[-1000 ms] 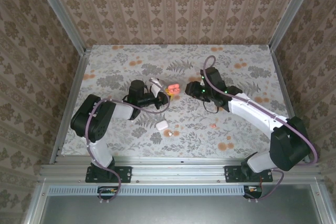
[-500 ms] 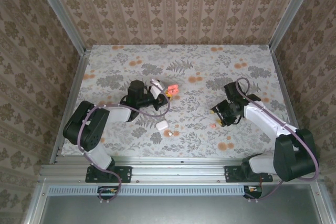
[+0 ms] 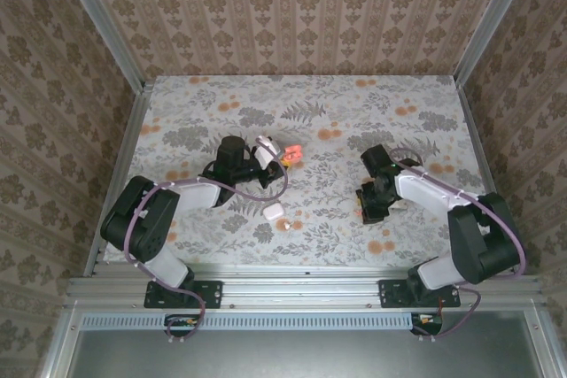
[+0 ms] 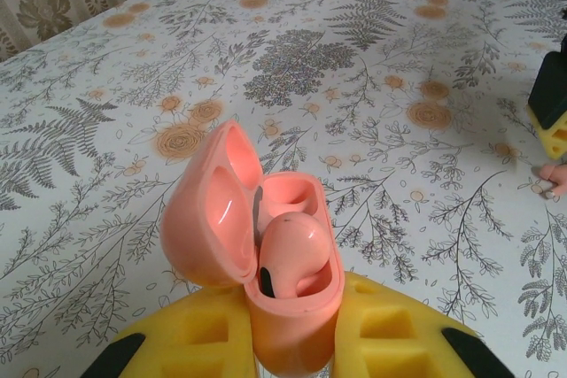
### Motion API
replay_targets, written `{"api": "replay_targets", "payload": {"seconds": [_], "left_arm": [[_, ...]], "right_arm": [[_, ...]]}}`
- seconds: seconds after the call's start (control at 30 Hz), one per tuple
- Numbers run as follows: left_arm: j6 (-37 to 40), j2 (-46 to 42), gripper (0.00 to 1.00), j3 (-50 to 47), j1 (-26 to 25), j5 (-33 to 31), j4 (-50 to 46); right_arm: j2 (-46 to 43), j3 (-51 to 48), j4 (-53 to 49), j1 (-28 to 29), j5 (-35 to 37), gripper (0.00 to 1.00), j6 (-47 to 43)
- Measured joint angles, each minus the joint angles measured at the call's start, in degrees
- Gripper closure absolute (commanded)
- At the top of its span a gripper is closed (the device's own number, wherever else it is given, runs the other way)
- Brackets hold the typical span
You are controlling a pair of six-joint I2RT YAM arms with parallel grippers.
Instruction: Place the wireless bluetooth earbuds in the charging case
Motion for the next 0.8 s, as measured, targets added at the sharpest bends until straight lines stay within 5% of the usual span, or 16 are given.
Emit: {"api": "replay_targets", "payload": {"seconds": [0.23, 0.8], "left_arm": [[0.13, 0.00, 0.91, -0.09, 0.00, 0.00, -0.02], [0.13, 0.00, 0.91, -0.09, 0.00, 0.00, -1.33]], "right_arm": [[3.48, 0.00, 2.62, 0.17, -0.15, 0.55, 3.30], [4.26, -0.24, 3.04, -0.04, -0.26, 0.74, 3.85]]}}
